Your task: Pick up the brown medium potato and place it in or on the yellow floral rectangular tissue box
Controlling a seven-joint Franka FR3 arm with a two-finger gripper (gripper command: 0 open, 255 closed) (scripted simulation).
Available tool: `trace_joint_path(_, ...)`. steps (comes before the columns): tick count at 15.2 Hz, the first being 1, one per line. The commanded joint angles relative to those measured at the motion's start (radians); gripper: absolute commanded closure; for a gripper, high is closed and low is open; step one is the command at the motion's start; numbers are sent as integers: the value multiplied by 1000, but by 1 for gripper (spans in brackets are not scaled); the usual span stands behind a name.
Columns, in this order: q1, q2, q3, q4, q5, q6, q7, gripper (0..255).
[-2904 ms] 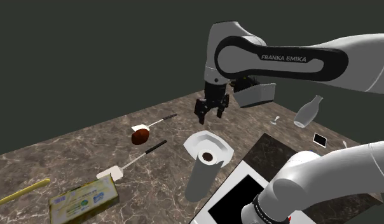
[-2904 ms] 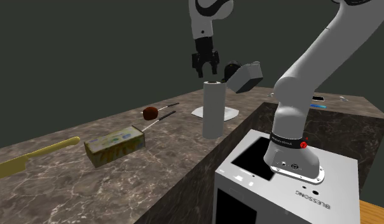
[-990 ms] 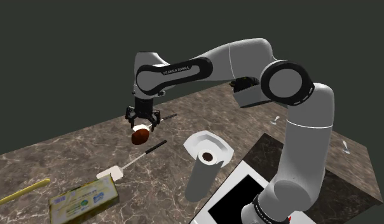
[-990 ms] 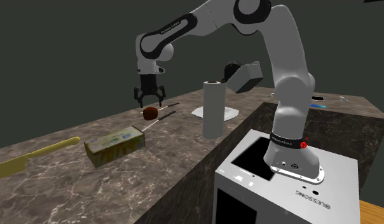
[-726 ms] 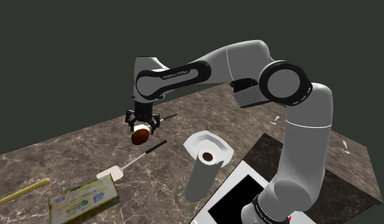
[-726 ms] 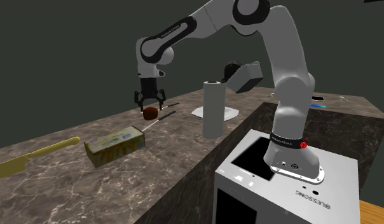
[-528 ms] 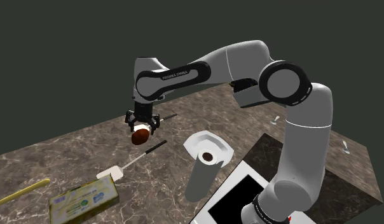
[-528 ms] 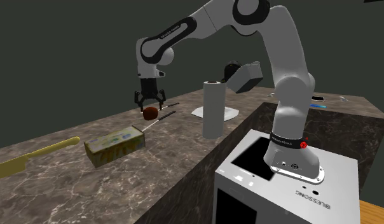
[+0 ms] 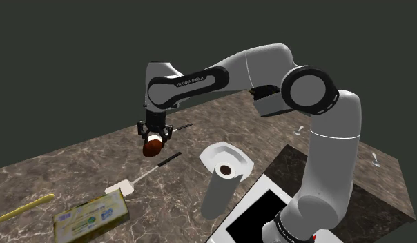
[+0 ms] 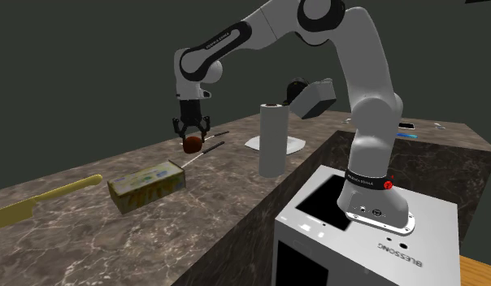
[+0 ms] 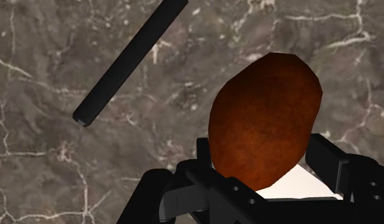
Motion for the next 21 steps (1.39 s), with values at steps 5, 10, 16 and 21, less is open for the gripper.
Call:
trace_joint_path(5,0,1,0,0,0,0,0,255)
trace_joint_path(10,-4,-28,6,28,11,-56,-1,255)
trace_joint_path(16,-7,-57,12,70,22,-125,-2,255)
trace_joint_path(21,-8,-76,15,112,29,-184,0,255)
